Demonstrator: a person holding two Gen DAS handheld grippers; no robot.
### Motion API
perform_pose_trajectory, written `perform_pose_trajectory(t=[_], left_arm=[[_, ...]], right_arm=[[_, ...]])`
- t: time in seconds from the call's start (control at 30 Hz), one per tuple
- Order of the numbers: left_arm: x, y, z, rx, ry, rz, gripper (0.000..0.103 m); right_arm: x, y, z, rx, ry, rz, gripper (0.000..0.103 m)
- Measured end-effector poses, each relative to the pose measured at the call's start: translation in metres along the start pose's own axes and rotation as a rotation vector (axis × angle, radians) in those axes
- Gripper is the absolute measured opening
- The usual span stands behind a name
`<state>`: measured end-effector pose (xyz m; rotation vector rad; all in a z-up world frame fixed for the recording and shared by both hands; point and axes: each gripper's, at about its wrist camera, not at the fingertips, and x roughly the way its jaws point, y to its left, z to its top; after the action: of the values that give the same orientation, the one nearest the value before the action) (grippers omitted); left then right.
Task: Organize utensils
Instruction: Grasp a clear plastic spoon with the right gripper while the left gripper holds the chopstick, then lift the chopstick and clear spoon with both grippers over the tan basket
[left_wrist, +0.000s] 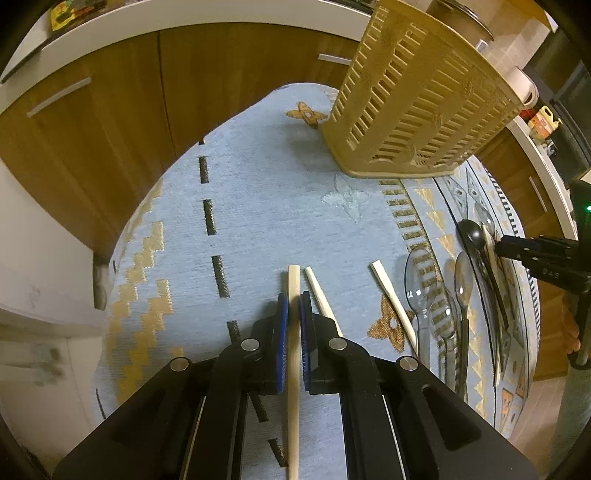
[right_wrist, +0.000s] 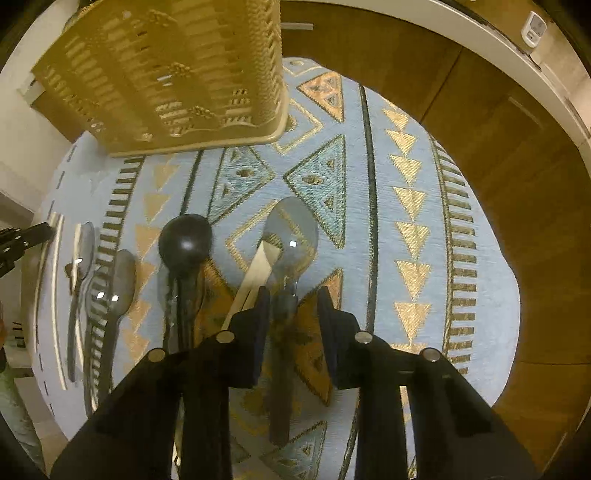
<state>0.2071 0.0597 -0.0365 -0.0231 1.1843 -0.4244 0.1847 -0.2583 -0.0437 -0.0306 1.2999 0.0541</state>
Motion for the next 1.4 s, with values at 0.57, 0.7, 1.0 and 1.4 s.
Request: perform_pose_trajectory(t=[0.57,0.7,1.0,1.4], left_arm=[[-0.023,0.004,0.001,-0.015,-0.086,-0.107,0.004],[-0.045,-0.007,0.002,-0.004,-0.163,-0.124,0.004],[-0.101,-0.053,0.001,0.078,-0.367,-0.123,0.004],[-0.188,-0.098,0.043,0.101,-0.757,-0.091,0.004]], right_arm=[[-0.033,-0.001,-0.001,-0.006,-0.144,0.099,0.009],[-0.068,-0.004,-0.019,-0.003,-0.254,0.159,0.010],[-0.117,0.014,-0.031,-0.029,-0.471,0.260,0.009],[-0.194,0.034,-0.002,-0.020,-0.813,0.176,0.010]])
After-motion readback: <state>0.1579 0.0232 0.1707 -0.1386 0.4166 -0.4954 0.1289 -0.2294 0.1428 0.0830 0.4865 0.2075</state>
